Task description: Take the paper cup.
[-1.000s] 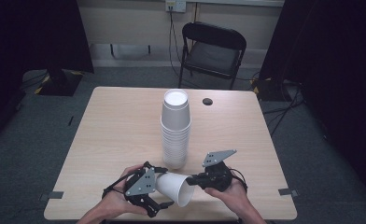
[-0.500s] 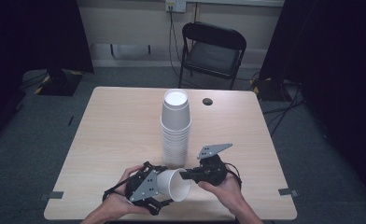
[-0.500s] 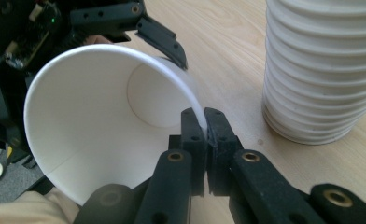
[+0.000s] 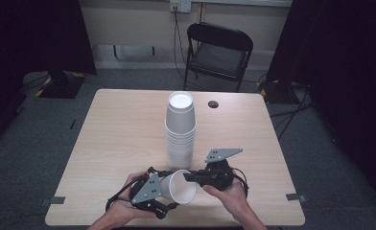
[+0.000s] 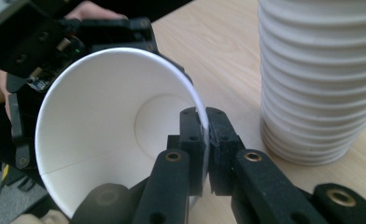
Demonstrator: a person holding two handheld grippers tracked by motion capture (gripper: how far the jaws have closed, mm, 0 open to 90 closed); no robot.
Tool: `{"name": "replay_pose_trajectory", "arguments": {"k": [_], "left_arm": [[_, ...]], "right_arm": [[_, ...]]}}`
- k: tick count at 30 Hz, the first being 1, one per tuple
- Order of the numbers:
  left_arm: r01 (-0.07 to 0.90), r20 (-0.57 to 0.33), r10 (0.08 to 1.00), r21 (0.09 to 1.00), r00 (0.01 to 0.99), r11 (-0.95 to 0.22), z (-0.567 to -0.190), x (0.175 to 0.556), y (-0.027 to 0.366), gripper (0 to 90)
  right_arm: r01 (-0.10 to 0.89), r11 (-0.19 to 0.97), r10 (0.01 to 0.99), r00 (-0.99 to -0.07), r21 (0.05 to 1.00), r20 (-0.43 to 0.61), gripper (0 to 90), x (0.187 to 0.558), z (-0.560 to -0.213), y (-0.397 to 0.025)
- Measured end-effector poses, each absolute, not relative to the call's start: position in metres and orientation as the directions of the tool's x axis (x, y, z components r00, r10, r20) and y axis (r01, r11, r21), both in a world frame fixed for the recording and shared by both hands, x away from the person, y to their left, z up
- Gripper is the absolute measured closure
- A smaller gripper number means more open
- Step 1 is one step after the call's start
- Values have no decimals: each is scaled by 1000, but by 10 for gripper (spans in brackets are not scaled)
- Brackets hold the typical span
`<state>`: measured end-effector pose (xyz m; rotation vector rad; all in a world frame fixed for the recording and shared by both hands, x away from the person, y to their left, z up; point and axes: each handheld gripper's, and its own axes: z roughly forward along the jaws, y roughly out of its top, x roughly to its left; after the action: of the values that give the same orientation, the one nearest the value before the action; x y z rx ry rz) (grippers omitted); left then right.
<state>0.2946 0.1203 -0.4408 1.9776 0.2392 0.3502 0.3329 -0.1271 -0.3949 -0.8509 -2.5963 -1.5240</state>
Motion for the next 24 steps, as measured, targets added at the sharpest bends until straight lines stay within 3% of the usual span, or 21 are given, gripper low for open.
{"name": "replay_pose_trajectory", "arguments": {"k": [6,9,18,24], "left_arm": [[120,-3,332,936,943,-331,-442,296,120,109],[137,-17,338,932,941,-335,-442,297,120,109],[30,139,343,896,929,-444,-446,294,116,156],[40,144,350,882,926,-469,-443,294,115,144]], "right_arm": [[443,333,440,-854,832,278,848,331,-391,-128],[452,326,445,-848,830,287,846,332,-391,-127],[528,326,483,-806,784,341,858,335,-395,-124],[552,351,507,-791,756,342,860,337,-398,-120]]}}
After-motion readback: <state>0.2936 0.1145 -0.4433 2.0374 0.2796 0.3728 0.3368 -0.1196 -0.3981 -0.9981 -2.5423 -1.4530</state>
